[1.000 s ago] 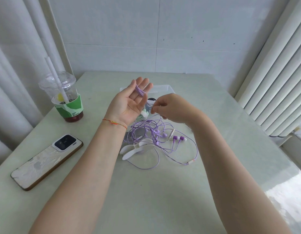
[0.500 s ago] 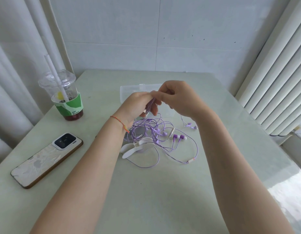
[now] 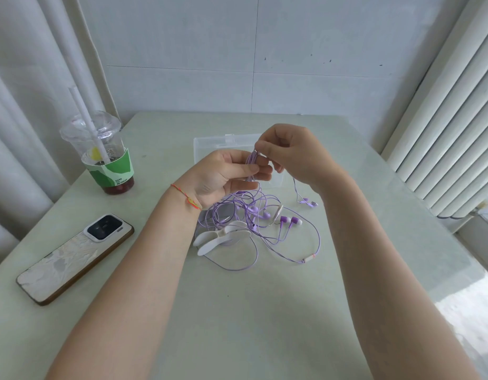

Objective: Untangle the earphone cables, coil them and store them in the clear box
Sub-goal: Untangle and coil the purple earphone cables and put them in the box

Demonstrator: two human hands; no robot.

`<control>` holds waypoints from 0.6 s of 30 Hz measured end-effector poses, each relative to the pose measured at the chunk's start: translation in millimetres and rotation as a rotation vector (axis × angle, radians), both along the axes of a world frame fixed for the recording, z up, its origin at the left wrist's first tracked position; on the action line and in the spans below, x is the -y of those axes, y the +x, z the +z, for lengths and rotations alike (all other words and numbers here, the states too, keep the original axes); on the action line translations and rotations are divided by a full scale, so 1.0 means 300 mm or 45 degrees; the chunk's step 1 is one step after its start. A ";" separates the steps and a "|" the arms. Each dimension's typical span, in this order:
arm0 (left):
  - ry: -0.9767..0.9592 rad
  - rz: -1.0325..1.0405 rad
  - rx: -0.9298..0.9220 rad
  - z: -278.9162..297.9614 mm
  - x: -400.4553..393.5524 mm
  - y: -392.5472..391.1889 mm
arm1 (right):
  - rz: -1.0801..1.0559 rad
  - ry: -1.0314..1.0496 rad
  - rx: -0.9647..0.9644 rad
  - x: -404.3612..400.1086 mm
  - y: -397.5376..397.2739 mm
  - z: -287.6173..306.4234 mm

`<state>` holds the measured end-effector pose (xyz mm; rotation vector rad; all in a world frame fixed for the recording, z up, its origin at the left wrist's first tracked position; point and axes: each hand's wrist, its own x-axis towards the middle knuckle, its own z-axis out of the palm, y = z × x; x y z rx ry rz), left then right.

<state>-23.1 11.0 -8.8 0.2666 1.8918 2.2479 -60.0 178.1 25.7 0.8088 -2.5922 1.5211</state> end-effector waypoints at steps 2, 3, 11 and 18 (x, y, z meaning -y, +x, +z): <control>0.015 0.016 0.015 -0.005 0.004 -0.005 | 0.020 -0.012 -0.001 -0.002 -0.001 0.000; 0.007 0.015 0.021 -0.005 0.004 -0.006 | 0.024 -0.010 -0.002 -0.002 -0.002 -0.001; 0.283 -0.116 0.241 0.014 -0.001 -0.003 | 0.024 -0.067 0.047 0.004 -0.008 -0.014; 0.446 0.068 0.392 0.008 0.024 -0.023 | -0.084 -0.069 -0.043 0.012 -0.015 -0.021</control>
